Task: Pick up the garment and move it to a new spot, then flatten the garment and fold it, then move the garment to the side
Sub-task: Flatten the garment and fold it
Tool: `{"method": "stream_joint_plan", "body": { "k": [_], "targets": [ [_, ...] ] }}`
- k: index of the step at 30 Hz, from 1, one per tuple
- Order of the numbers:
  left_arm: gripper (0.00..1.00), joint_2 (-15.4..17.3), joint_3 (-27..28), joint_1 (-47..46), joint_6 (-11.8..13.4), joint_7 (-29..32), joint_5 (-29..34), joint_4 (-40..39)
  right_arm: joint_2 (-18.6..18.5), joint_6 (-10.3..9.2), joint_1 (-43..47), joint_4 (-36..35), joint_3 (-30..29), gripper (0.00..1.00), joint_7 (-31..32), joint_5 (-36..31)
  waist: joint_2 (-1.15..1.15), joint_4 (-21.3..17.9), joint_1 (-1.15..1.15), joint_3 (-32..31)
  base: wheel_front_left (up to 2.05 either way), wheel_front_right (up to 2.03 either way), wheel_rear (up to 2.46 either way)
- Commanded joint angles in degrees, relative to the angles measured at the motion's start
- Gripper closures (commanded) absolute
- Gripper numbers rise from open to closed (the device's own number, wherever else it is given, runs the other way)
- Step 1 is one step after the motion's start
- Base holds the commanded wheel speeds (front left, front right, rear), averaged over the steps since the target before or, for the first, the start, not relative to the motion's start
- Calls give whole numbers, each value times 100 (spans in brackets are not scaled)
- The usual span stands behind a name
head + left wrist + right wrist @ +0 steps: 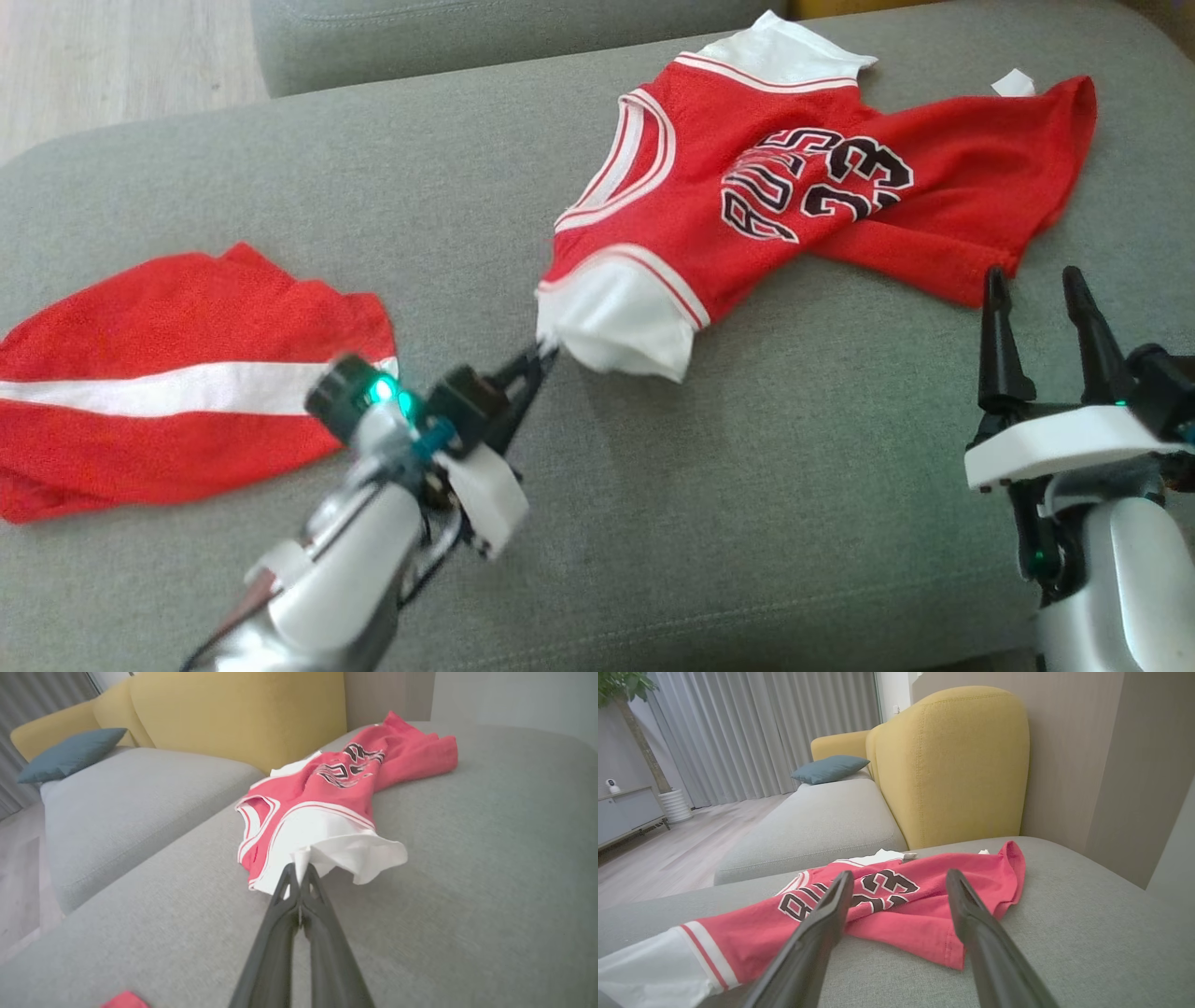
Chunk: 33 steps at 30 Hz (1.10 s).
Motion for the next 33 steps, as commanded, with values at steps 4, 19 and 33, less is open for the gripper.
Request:
{"method": "stream_joint_plan", "body": {
  "k": [4, 19, 33],
  "targets": [
    [46, 37, 127, -94, 135, 45, 40, -197, -25, 37, -82, -260, 132, 0, 32, 0, 0, 16, 0, 25, 0, 0, 0],
    [0, -414, 1290, 701, 871, -214, -1164, -813, -25, 37, 256, -335, 210, 0, -4, 140, 0, 54, 0, -117, 0, 0, 0],
    [0, -753, 1372, 794, 642, 12, -1763, -446, -25, 37, 238, -474, 354, 0, 5, 165, 0, -232, 0, 15, 0, 0, 0]
  ]
}}
